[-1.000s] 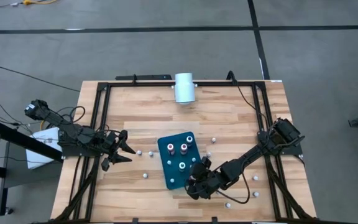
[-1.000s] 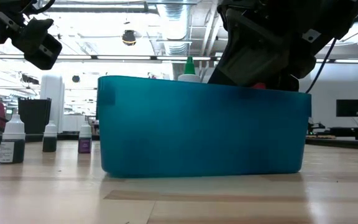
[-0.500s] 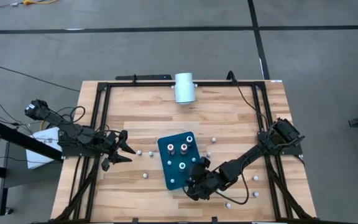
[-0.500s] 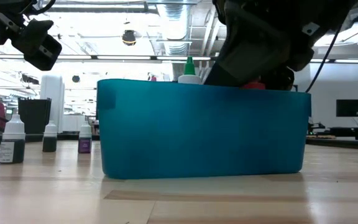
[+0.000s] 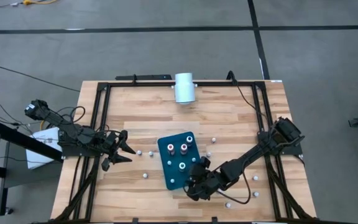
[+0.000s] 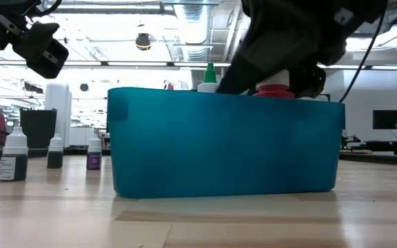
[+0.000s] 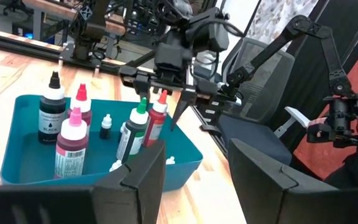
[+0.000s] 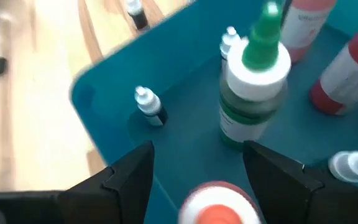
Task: Pick & Place food coloring
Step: Put the small orange food coloring bottle into the blue bin
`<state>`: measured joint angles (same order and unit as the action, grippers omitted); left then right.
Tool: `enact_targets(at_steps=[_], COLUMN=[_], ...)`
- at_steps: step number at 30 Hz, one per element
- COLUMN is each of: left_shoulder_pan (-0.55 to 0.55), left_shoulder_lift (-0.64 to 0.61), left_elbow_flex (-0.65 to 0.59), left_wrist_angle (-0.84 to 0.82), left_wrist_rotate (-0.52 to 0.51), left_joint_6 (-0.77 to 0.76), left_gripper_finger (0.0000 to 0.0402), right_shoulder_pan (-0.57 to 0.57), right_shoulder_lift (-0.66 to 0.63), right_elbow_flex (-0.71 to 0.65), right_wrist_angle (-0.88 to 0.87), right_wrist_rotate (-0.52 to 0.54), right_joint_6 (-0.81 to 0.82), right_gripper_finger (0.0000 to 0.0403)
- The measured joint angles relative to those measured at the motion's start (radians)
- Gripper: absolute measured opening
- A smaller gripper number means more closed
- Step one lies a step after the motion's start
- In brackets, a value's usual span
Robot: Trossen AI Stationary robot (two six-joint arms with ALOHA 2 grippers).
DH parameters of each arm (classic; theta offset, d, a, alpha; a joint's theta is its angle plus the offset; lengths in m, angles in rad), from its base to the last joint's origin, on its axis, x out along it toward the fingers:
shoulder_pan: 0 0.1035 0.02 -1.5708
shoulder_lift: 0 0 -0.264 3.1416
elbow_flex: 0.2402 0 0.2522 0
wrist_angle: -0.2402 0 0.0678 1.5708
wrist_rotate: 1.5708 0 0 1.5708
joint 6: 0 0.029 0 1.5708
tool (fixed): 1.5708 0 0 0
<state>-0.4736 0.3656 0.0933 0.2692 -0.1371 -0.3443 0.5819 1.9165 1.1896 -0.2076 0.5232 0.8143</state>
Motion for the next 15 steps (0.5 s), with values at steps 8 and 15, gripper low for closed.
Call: enact_targets(at_steps=[8,15], left_shoulder_pan=[0.0,0.0], left_shoulder_lift=[0.0,0.0], left_elbow_flex=[0.0,0.0], left_wrist_angle=[-0.002,-0.003], left_wrist_rotate=[0.0,0.0], left_joint_6=[-0.001,-0.007], left_gripper_finger=[0.0165,0.0165], right_shoulder_pan=[0.001,0.001], right_shoulder_lift=[-0.048,-0.118], right_elbow_flex=[-0.001,0.0], right_wrist_angle=[-0.029,-0.034], right_wrist_rotate=[-0.001,-0.001], right_joint_6=[-0.01,-0.036], right_gripper_finger=[0.0235,0.0235])
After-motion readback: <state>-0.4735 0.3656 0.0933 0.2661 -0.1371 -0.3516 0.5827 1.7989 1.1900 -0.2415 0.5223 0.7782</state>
